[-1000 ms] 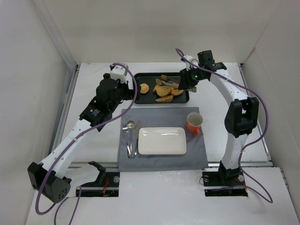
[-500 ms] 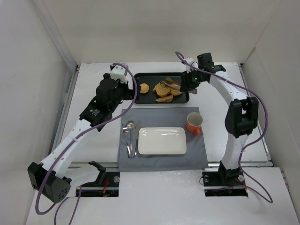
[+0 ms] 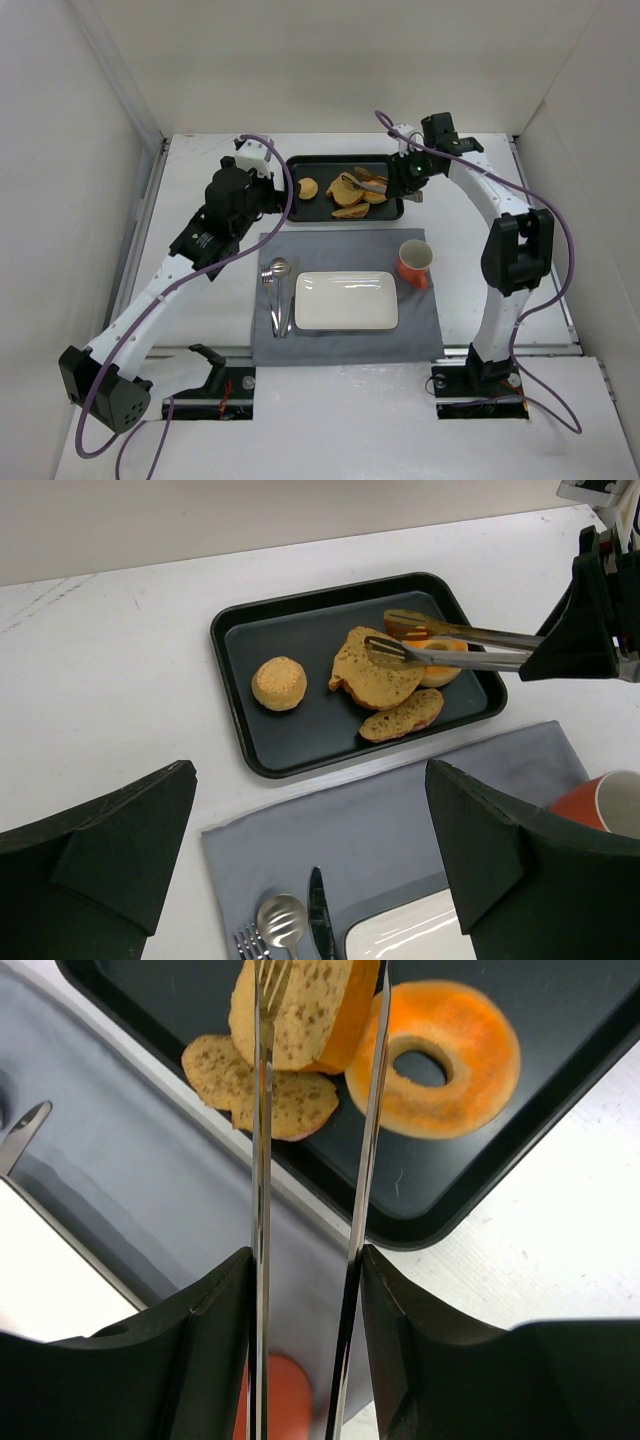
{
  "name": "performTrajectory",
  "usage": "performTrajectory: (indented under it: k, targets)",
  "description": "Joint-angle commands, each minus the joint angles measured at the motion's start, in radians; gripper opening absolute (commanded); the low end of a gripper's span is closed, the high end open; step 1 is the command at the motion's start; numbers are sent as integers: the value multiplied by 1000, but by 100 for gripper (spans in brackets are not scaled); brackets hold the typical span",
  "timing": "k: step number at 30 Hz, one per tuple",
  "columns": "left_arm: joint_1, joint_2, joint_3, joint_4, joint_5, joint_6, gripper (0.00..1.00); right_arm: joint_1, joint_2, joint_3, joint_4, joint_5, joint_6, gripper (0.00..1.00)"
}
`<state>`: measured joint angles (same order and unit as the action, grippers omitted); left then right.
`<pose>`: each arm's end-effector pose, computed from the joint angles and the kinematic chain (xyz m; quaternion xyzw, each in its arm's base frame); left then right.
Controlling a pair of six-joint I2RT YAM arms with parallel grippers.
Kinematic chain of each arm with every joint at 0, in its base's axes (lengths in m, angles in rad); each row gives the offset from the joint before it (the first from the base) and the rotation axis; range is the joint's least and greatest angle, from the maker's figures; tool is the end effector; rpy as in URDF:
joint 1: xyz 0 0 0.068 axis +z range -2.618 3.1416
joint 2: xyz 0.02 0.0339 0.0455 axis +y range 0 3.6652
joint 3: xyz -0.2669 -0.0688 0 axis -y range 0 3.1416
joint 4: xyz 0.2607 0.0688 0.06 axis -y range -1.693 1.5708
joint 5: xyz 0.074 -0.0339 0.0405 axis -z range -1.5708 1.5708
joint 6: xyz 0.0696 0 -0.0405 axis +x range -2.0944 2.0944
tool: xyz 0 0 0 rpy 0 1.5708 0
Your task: Place the bread
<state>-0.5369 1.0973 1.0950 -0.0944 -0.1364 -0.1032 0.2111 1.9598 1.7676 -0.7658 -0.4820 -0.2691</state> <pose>0.2638 -0.1460 0.3966 0.1142 0.7313 -0.1631 0.6524 0.4495 0.1293 0.2586 -0.2901 0.8822 0.2190 0.2994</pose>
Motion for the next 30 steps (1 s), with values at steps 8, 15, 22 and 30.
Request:
performTrajectory:
  k: [8,15,22,30]
  targets:
    - [0,-34,23,45,-11,8,98,28,-13,24,-41,20,-21,43]
    - [0,-34,23,45,-11,8,98,28,-36,24,-52,20,-30,24]
    - [0,-43,23,45,-11,17,98,66,-140,24,-61,40,-50,23]
    - [0,-62,14,55,-31,17,98,139,-297,-14,-73,85,-84,23]
